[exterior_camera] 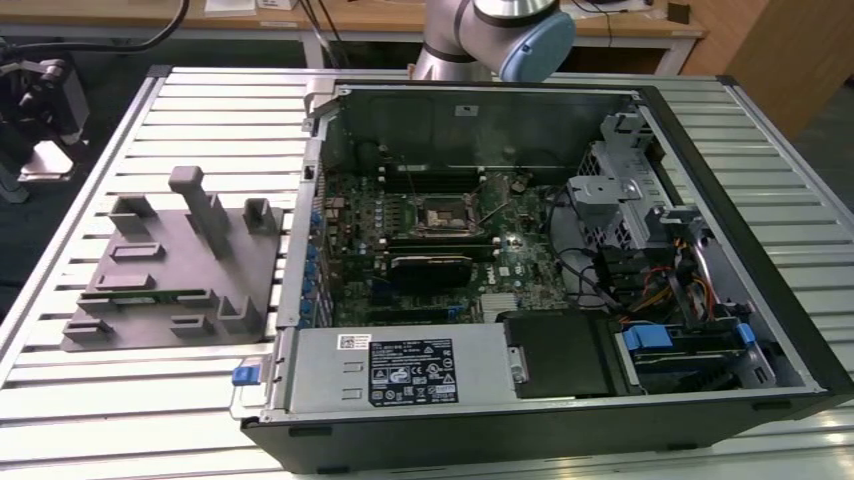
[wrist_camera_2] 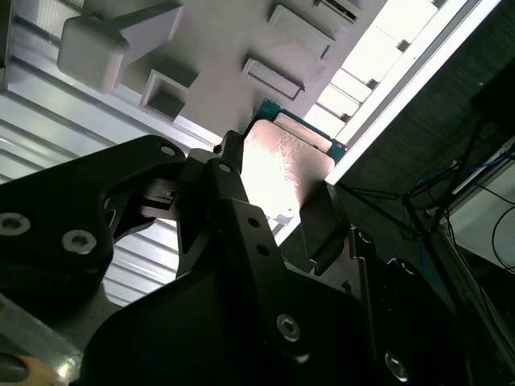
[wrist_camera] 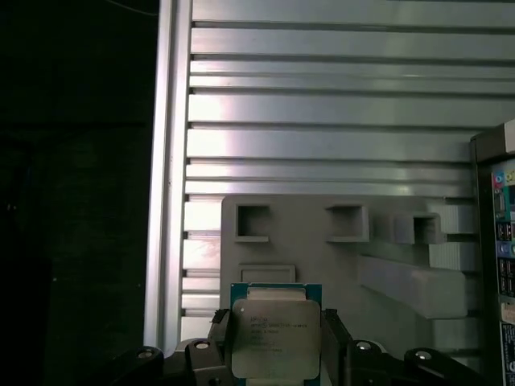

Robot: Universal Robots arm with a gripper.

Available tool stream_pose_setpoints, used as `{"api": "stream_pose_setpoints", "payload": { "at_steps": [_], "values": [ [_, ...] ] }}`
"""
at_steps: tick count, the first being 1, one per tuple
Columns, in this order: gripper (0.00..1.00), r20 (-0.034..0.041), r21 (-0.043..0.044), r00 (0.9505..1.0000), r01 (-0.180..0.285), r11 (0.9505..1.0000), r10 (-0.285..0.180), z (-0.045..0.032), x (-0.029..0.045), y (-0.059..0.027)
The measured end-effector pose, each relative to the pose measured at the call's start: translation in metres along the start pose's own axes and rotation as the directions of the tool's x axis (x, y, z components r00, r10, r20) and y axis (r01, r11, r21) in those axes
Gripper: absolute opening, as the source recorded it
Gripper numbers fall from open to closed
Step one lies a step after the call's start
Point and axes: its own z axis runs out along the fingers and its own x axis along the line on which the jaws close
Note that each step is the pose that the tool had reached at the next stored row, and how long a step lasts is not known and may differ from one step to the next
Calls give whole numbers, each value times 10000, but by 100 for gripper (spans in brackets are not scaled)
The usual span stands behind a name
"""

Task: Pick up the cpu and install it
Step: 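Pick up the cpu and move it towards the insertion slot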

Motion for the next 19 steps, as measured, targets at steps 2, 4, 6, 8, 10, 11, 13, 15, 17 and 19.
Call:
{"api": "stream_pose_setpoints", "payload": {
  "at_steps": [2,4,6,8,10,11,13,15,17,19],
  "values": [
    [53,-1,-5,10000,0,10000,0,-45,0,5],
    [53,0,-10,10000,0,10000,0,-88,-1,10],
    [53,0,-16,10000,0,10000,0,-128,-1,15],
    [53,0,-21,10000,0,10000,0,-169,-2,20],
    [53,1,-27,10000,0,10000,0,-207,-2,24],
    [53,1,-30,10000,0,10000,0,-227,-3,26],
    [53,0,-33,10000,0,10000,0,-268,-3,31],
    [53,0,-34,10000,0,10000,0,-307,-4,36],
    [53,2,-35,10000,0,10000,0,-352,-5,41],
    [53,0,-35,10000,0,10000,0,-401,-5,47]
  ]
}}
